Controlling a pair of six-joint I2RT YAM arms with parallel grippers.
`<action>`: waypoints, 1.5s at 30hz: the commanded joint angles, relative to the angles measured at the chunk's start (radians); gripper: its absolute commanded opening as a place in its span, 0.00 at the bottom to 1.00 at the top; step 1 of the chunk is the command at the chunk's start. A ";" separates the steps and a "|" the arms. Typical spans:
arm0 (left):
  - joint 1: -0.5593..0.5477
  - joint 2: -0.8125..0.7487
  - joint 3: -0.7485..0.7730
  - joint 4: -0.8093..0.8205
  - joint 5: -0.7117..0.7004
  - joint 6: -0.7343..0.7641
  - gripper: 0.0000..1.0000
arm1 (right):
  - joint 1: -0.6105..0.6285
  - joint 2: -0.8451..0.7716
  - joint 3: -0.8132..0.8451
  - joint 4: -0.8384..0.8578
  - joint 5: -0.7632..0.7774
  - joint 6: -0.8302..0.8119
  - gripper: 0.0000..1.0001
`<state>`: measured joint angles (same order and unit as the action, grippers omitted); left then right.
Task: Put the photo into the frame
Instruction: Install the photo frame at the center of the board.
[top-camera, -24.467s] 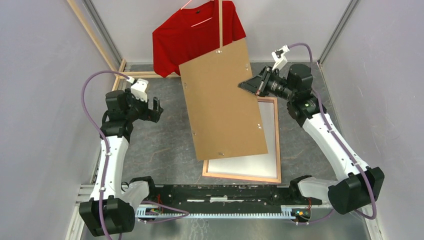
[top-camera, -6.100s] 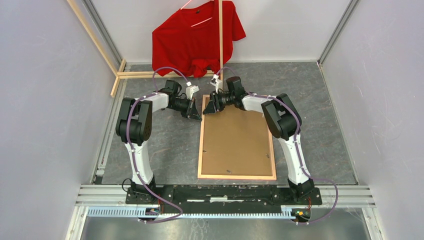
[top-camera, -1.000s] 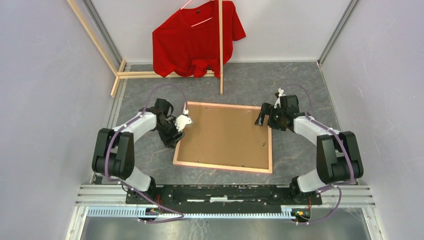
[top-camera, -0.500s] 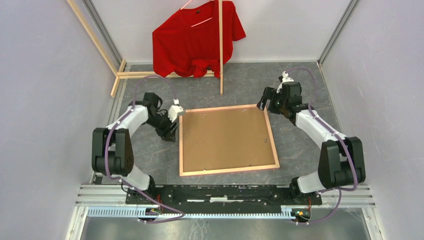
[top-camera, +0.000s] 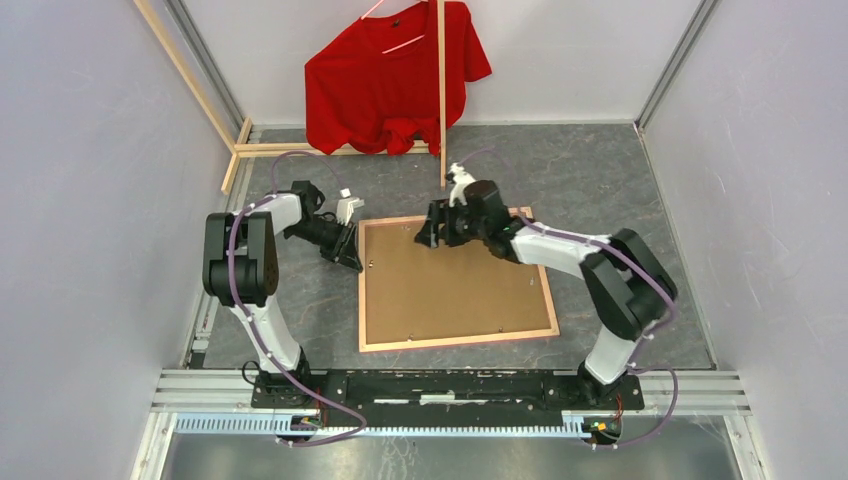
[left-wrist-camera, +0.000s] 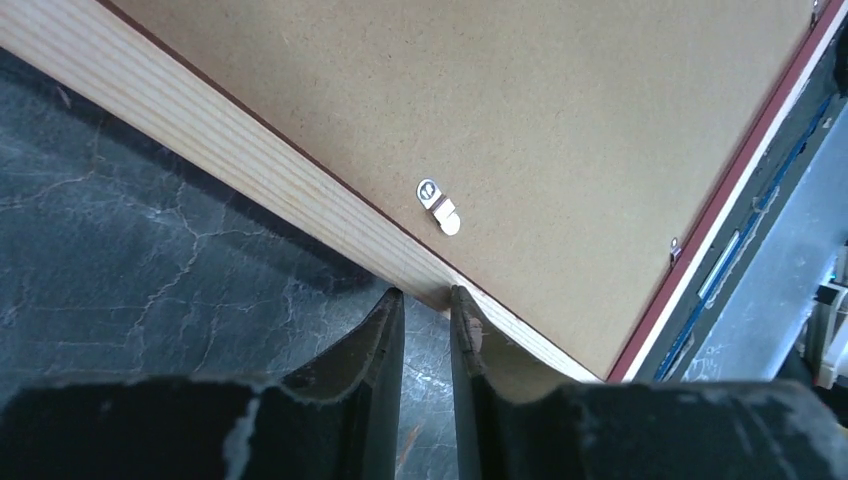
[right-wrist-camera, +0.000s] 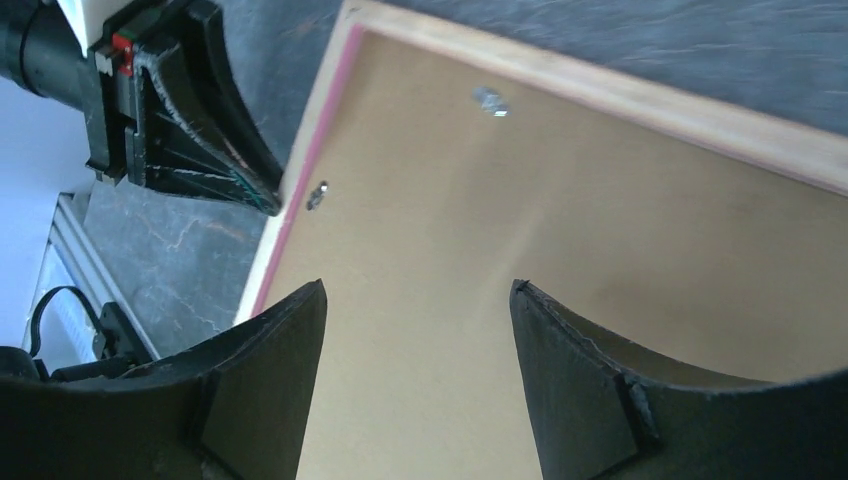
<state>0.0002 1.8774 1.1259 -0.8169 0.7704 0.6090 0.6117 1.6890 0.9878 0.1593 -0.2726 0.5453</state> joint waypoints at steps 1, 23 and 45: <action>-0.002 0.039 0.026 0.056 0.021 -0.044 0.27 | 0.077 0.126 0.110 0.143 -0.062 0.073 0.73; 0.030 0.048 -0.026 0.128 -0.022 -0.073 0.10 | 0.221 0.442 0.319 0.182 -0.119 0.156 0.57; 0.030 0.032 -0.039 0.137 -0.038 -0.068 0.10 | 0.228 0.500 0.344 0.231 -0.189 0.242 0.54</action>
<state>0.0345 1.9038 1.1076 -0.7815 0.8406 0.5201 0.8314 2.1632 1.2922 0.3523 -0.4431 0.7685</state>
